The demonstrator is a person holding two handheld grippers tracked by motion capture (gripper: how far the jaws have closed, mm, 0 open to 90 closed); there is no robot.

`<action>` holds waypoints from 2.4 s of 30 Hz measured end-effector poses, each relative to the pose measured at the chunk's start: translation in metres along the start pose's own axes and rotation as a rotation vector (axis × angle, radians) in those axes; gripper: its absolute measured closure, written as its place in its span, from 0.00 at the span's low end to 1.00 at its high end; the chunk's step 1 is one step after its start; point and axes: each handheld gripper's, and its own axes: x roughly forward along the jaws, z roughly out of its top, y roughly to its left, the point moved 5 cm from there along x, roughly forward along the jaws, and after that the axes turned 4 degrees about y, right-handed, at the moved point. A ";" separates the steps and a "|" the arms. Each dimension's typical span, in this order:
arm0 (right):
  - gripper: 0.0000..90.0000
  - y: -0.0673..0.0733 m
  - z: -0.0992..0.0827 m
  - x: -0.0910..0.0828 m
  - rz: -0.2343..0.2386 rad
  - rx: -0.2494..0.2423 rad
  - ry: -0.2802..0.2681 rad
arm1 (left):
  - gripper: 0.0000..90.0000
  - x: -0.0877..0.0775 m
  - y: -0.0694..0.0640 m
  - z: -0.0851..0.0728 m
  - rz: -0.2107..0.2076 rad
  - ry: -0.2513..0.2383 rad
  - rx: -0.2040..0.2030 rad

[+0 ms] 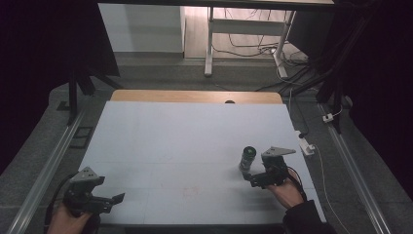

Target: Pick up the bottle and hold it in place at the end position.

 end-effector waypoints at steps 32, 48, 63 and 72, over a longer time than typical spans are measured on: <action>0.38 -0.010 0.012 0.030 -0.005 -0.123 0.043 | 0.04 0.000 0.000 0.000 0.002 0.002 0.000; 0.58 -0.008 0.013 0.028 0.008 -0.152 0.049 | 0.04 0.000 0.000 0.000 0.002 0.002 0.001; 0.58 -0.005 0.022 0.022 0.006 -0.131 0.037 | 0.04 0.000 0.000 0.000 0.002 0.003 0.001; 0.58 0.004 0.032 0.020 0.020 -0.128 0.015 | 0.04 0.001 0.000 0.000 0.004 0.005 0.000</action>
